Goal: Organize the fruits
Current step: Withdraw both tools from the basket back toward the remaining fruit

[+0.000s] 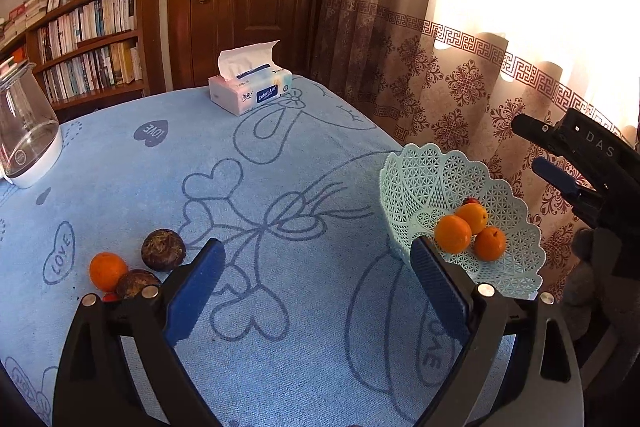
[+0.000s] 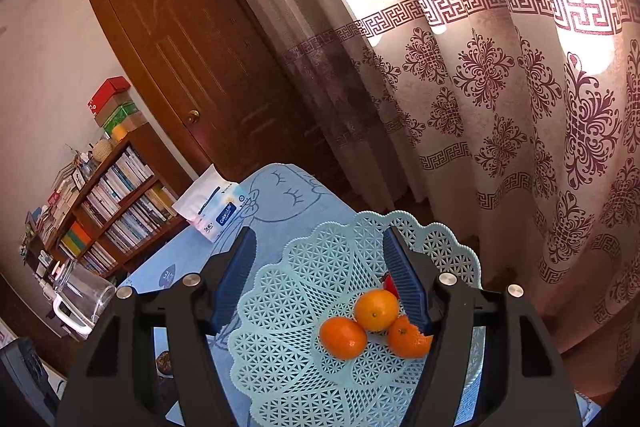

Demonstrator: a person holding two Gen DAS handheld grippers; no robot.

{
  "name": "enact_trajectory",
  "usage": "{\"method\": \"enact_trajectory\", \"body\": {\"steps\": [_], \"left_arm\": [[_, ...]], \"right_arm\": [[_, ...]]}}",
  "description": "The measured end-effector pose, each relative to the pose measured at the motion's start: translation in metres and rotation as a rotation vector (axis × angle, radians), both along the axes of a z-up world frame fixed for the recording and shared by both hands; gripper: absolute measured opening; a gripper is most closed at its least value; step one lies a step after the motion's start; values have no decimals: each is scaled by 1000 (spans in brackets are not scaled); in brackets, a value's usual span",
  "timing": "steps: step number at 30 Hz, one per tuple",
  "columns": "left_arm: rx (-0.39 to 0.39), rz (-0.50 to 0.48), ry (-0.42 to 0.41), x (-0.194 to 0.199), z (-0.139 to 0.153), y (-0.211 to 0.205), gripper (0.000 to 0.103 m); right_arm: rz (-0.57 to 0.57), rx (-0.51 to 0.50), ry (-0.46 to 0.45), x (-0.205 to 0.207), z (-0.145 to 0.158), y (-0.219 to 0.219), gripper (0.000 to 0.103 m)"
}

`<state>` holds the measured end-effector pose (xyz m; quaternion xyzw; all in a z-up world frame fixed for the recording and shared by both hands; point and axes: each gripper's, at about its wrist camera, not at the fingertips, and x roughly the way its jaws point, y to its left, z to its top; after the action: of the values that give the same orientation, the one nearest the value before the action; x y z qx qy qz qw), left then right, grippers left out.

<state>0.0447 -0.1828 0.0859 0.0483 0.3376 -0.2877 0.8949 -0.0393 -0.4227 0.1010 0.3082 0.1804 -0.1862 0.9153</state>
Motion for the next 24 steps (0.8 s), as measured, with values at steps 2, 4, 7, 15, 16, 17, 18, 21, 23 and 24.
{"method": "enact_trajectory", "body": {"steps": [2, 4, 7, 15, 16, 17, 18, 21, 23, 24], "left_arm": [[-2, 18, 1, 2, 1, 9, 93], [-7, 39, -1, 4, 3, 18, 93], [-13, 68, -4, 7, 5, 34, 93], [-15, 176, -6, 20, 10, 78, 93], [-12, 192, -5, 22, 10, 83, 93], [-8, 209, -3, 24, 10, 89, 93], [-6, 222, -1, 25, 10, 93, 93], [-5, 262, 14, 32, 8, 108, 93], [-9, 285, 32, 39, 6, 116, 93], [-14, 296, 44, 42, 4, 119, 93]], "right_arm": [[7, -3, 1, 1, 0, 3, 68], [13, -5, 3, 2, 0, 5, 68], [23, -7, 9, 5, -2, 8, 68], [58, -21, 21, 11, -5, 22, 68], [62, -23, 22, 11, -5, 24, 68], [66, -24, 24, 12, -5, 26, 68], [70, -25, 26, 13, -6, 27, 68], [81, -29, 34, 15, -8, 32, 68], [90, -32, 40, 17, -10, 35, 68], [94, -34, 43, 18, -10, 37, 68]]}}
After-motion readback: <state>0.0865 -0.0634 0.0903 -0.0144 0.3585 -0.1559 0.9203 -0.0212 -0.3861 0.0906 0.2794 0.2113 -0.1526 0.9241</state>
